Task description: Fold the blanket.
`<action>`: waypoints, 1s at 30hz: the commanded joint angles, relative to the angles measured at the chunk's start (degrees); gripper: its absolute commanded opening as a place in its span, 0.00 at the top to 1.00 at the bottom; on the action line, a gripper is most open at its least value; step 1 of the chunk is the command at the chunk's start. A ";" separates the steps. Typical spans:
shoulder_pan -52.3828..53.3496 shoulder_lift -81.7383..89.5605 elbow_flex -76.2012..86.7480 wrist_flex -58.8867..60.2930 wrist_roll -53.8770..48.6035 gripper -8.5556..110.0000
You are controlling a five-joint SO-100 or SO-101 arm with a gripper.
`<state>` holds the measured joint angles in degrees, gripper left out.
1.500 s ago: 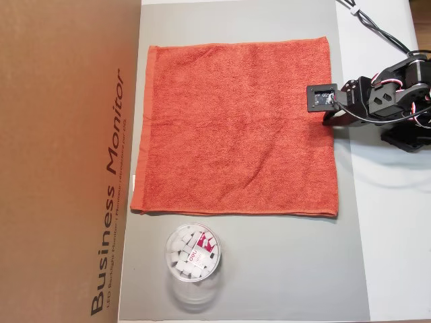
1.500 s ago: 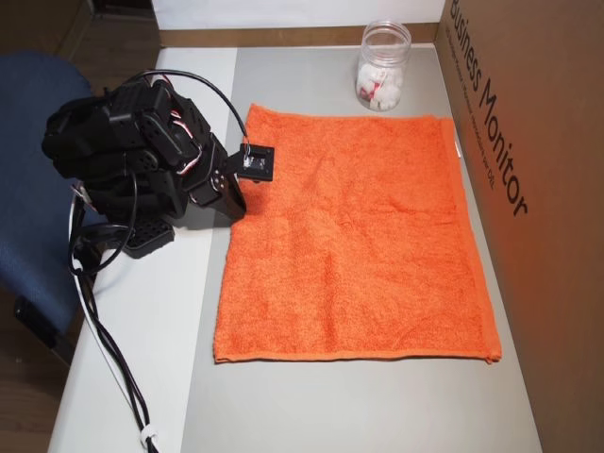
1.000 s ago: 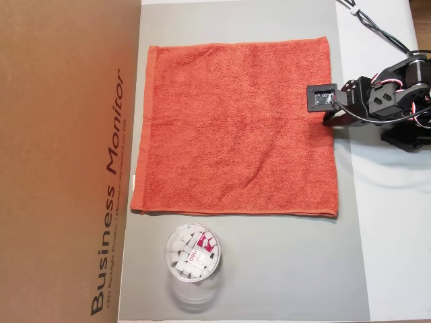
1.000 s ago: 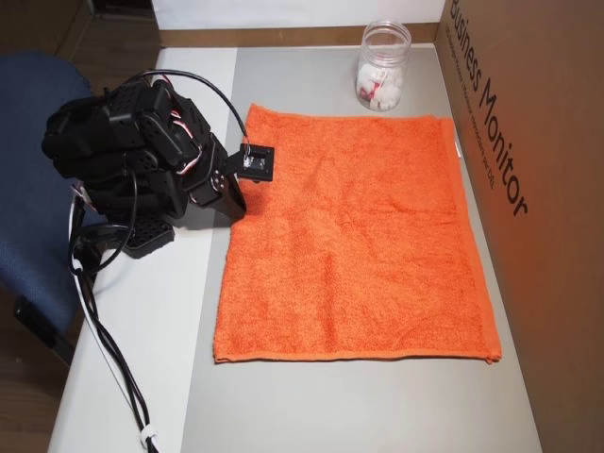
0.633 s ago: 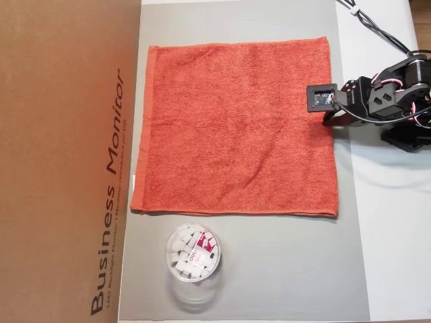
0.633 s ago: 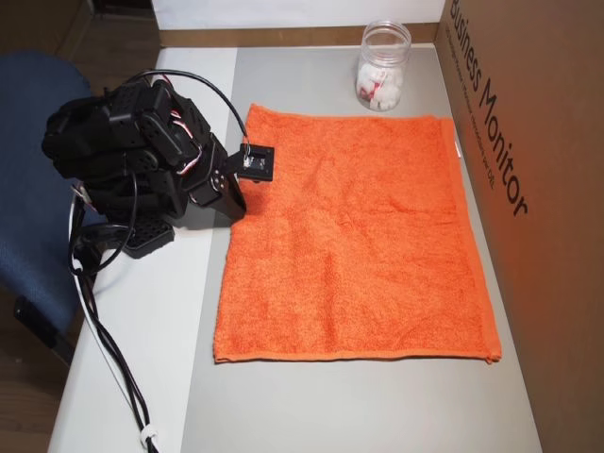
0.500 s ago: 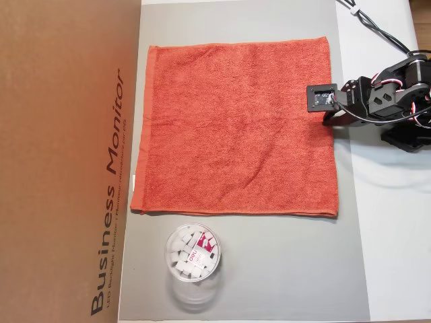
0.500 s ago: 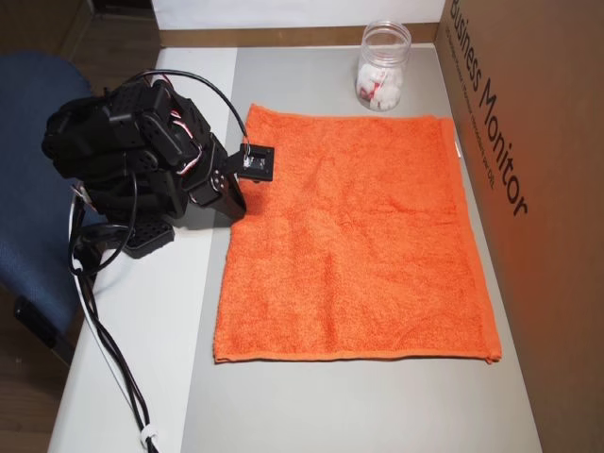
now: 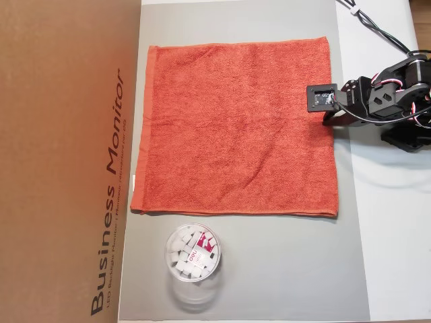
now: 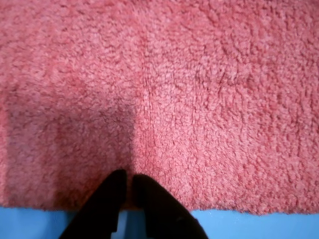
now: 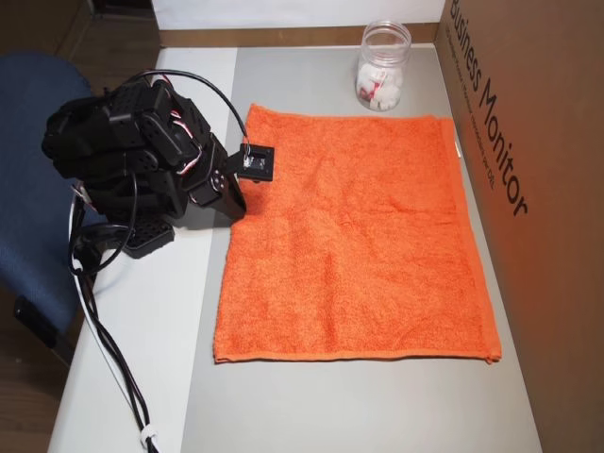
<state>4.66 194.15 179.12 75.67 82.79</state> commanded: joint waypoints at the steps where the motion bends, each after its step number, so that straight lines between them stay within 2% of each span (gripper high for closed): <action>1: -0.35 0.44 0.44 0.09 -0.26 0.93; 16: 0.35 0.00 -8.35 3.08 -0.35 0.93; 21: -0.09 0.00 -13.45 10.37 -0.35 0.93; 30: -0.26 -0.70 -19.95 10.55 -0.18 0.93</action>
<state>4.13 194.59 163.21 85.96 82.62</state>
